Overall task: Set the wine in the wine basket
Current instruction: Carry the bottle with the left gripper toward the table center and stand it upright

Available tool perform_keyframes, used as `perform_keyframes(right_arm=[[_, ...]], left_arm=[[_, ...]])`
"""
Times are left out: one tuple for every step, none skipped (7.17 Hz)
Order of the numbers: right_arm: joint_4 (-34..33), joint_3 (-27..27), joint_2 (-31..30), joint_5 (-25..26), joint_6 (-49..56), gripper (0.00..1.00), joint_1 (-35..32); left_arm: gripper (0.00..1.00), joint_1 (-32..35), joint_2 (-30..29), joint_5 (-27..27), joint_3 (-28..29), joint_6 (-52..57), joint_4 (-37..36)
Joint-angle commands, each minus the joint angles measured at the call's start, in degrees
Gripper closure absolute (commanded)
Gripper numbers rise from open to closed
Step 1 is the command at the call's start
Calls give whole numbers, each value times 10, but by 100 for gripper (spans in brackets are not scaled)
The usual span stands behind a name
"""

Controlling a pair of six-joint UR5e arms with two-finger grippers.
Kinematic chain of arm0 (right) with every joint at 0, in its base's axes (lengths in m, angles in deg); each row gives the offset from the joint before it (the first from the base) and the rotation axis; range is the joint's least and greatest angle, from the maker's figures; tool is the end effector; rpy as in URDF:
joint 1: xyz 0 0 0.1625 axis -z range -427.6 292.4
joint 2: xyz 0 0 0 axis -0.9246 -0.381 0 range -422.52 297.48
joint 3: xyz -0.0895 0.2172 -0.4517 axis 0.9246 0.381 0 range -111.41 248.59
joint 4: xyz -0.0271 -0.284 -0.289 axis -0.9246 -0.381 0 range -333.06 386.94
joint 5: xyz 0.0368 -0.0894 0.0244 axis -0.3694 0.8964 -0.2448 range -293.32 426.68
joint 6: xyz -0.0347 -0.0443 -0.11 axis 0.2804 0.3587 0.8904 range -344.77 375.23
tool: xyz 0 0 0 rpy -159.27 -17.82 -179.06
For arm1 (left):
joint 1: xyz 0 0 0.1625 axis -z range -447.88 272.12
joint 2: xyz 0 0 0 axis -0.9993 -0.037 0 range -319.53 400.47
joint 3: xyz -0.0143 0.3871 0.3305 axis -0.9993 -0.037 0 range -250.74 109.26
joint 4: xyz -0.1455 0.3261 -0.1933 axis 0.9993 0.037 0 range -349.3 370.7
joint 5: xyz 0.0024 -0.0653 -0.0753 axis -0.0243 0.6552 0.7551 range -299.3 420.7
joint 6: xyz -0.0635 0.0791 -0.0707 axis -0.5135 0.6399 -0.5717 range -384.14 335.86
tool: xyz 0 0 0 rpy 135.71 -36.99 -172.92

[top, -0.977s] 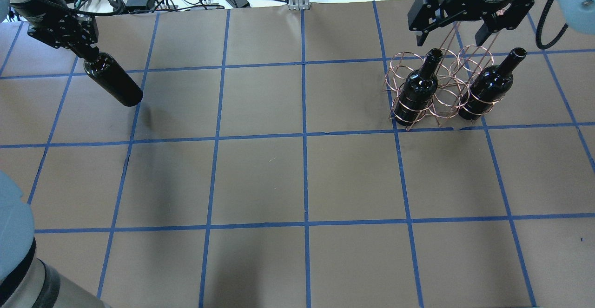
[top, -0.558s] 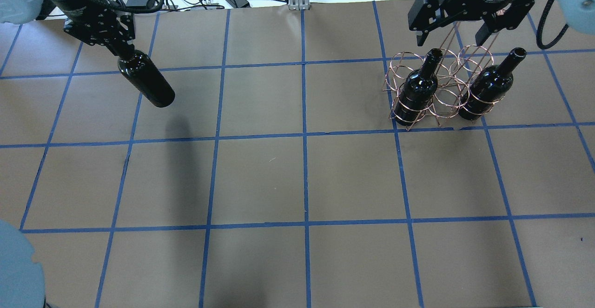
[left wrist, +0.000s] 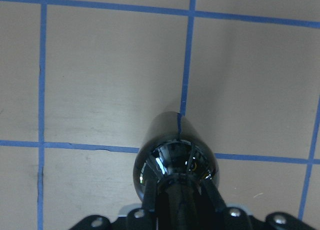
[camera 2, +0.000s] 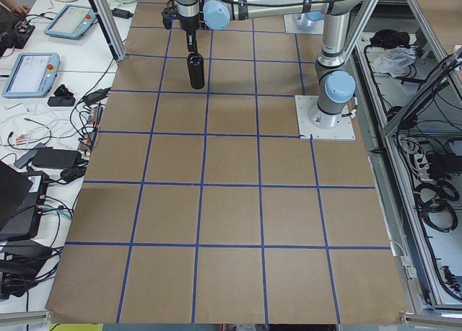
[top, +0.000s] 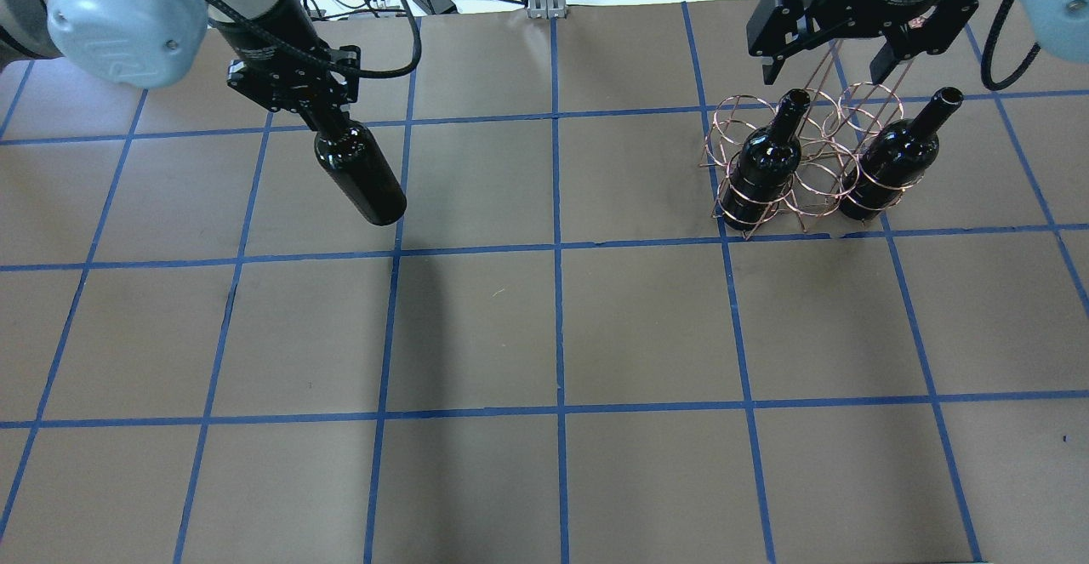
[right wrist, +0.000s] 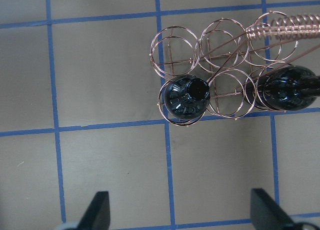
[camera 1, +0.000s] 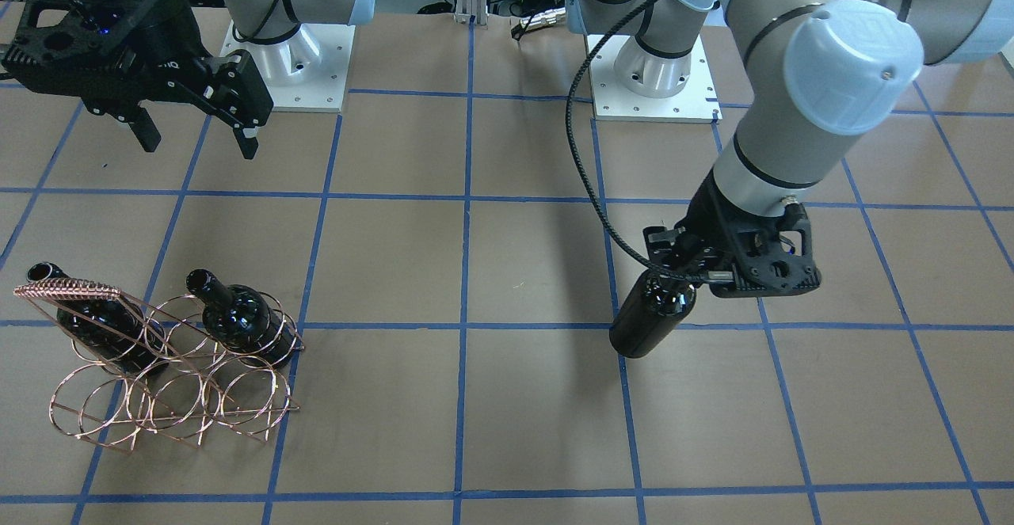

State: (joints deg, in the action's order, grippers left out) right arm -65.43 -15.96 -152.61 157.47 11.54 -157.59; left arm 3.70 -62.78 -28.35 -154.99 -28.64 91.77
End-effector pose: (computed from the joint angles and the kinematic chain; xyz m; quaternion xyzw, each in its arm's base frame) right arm 0.1314 -0.4968 0.6000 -0.0327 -0.9971 0.0691 0.0047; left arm -0.1519 -0.5958 0.4869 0.0253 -0.9996 0.0120 0.0090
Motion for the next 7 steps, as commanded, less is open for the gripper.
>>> perform_keyframes(right_arm=[[0,0,-1,0,0,0,0],[0,0,0,0,0,0,0],[0,0,-1,0,0,0,0],[0,0,-1,0,0,0,0],[0,0,0,0,0,0,0],[0,0,-1,0,0,0,0],[0,0,-1,0,0,0,0]], left_arm=[[100,91,5,-1,-9,-49,3],[100,115,12,-1,-32,-55,-1],[100,124,19,0,-54,-59,-1],[100,138,26,-1,-66,-68,-1],[100,149,26,16,-74,-72,-1],[100,152,29,41,-81,-74,-2],[100,154,26,41,-83,-74,-13]])
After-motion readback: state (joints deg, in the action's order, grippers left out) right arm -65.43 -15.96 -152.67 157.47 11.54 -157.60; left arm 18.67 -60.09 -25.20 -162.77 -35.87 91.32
